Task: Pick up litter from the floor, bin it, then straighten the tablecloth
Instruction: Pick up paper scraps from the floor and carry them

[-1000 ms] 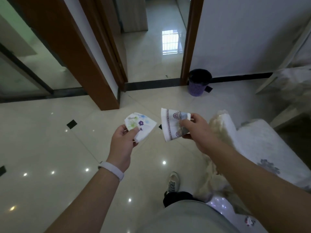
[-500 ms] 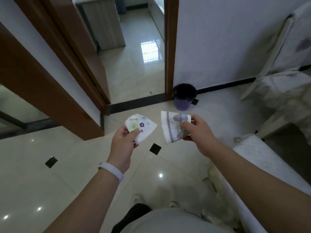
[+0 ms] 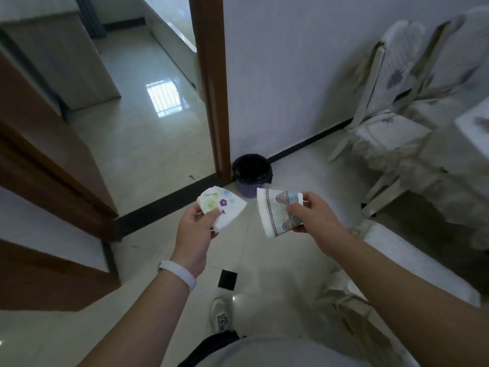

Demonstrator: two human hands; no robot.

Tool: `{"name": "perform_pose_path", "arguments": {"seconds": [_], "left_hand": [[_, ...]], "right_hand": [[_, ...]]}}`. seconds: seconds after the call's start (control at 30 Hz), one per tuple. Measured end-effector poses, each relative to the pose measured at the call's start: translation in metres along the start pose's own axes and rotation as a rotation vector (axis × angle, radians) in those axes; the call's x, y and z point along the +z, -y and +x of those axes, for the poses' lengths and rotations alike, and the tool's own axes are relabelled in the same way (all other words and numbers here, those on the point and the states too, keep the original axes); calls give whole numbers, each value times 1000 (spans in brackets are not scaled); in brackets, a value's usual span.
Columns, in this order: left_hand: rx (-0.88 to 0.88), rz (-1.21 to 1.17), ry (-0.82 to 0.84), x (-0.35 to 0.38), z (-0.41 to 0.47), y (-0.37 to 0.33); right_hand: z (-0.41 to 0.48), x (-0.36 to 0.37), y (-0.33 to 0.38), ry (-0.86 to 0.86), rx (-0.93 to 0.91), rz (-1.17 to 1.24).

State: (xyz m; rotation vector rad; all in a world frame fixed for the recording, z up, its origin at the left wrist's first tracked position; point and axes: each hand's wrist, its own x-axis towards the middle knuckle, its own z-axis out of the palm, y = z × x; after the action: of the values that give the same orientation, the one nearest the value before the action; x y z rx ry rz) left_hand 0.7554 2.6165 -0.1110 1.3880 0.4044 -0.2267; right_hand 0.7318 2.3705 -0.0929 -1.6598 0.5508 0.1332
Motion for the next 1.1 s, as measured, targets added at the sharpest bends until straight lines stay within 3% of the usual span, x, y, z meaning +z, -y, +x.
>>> {"name": "perform_pose_path", "arguments": {"seconds": [0.43,0.77,1.1], "left_hand": [[-72,91,192,24,172,-53],[-104,208,177,97,301,-78],[-113,272,178,203,426,-137]], "right_hand": [[108,34,34,-222,71,85],[257,21,40,-199,149,164],[422,-7,93,-198,186,168]]}}
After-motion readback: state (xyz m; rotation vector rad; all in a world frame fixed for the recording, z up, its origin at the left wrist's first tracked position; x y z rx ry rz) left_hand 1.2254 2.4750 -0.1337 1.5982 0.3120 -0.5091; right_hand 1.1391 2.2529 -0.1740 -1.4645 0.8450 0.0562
